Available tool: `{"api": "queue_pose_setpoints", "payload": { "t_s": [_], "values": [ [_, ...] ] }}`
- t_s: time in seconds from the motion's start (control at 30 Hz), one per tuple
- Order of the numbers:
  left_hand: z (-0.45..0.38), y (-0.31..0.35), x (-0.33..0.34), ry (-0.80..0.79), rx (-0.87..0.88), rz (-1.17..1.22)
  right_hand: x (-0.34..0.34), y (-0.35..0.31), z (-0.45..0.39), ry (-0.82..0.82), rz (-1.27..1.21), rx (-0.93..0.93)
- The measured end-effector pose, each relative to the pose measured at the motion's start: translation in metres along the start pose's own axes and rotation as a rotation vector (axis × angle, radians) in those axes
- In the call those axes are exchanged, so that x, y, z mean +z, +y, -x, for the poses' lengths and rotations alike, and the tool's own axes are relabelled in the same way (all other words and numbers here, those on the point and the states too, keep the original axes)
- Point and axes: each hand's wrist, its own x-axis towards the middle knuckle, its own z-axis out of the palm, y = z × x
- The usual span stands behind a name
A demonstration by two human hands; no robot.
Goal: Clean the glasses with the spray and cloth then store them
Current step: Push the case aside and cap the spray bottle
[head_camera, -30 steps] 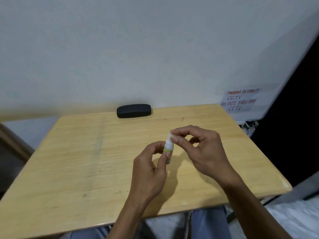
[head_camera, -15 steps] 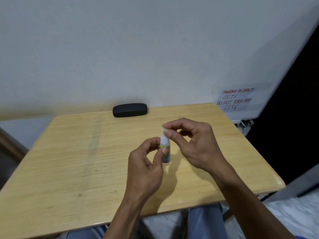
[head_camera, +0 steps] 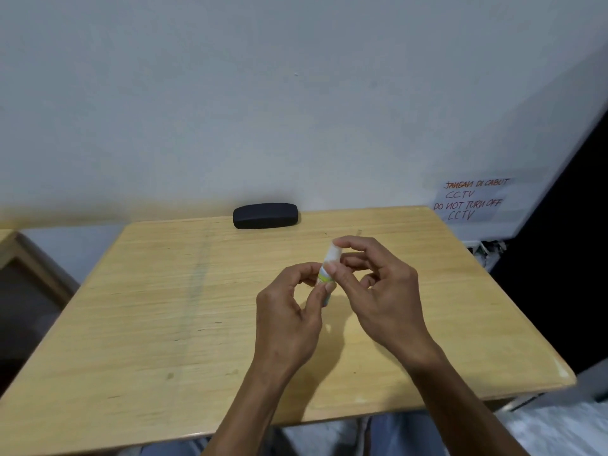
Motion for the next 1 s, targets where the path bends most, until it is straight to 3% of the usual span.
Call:
{"api": "queue_pose_setpoints", "payload": {
  "t_s": [0.1,0.27,0.43,1.0],
  "values": [
    [-0.013,-0.022,0.005,-0.063,-0.018,-0.103,0.002,0.012,-0.014,0.059,0.033,-0.003],
    [-0.054,-0.073,0.004,-0.141,-0.123,-0.623,0.007,0.051,-0.058,0.166,0.149,0.052],
    [-0.084,-0.106,0.009,-0.204,-0.205,-0.887,0.021,0.085,-0.112,0.161,0.239,0.090],
    [-0.084,-0.122,0.016,-0.207,-0.235,-0.963,0.051,0.139,-0.170,0.078,0.258,0.163]
  ]
}}
